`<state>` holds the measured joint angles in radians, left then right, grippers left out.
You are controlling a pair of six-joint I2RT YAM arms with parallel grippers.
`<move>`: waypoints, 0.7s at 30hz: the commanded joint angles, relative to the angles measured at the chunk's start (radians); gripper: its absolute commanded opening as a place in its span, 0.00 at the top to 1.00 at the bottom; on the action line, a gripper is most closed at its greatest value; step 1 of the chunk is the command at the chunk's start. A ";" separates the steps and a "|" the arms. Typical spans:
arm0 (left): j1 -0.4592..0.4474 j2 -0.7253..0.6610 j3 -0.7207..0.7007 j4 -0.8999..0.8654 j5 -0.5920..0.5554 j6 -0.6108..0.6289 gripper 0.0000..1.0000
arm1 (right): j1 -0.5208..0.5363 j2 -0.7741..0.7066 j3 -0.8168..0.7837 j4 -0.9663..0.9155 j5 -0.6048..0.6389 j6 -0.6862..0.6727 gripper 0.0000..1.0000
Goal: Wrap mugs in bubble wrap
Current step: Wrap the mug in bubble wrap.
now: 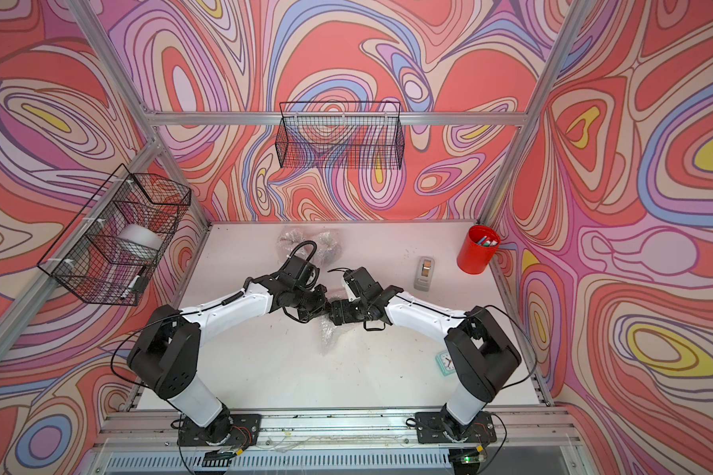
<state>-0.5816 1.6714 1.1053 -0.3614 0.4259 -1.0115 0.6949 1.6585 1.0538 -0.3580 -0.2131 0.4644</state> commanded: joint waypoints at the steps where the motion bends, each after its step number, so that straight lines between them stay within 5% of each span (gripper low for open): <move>1: -0.012 0.001 -0.017 0.012 -0.023 -0.024 0.90 | -0.001 0.050 -0.002 0.008 0.024 -0.010 0.16; 3: -0.010 -0.027 -0.011 0.022 -0.036 -0.004 0.76 | -0.011 0.052 -0.009 0.016 0.006 -0.019 0.16; 11: 0.034 -0.155 0.008 0.001 -0.069 0.110 0.49 | -0.049 0.087 0.023 0.027 -0.141 -0.109 0.16; 17: 0.048 -0.238 0.038 -0.204 -0.189 0.321 0.33 | -0.063 0.121 0.069 0.002 -0.171 -0.153 0.15; 21: 0.048 -0.224 0.049 -0.329 -0.267 0.474 0.33 | -0.076 0.148 0.093 -0.010 -0.178 -0.174 0.16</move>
<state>-0.5358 1.4410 1.1385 -0.5343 0.2501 -0.6930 0.6262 1.7786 1.1198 -0.3534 -0.3679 0.3298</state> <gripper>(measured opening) 0.671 0.846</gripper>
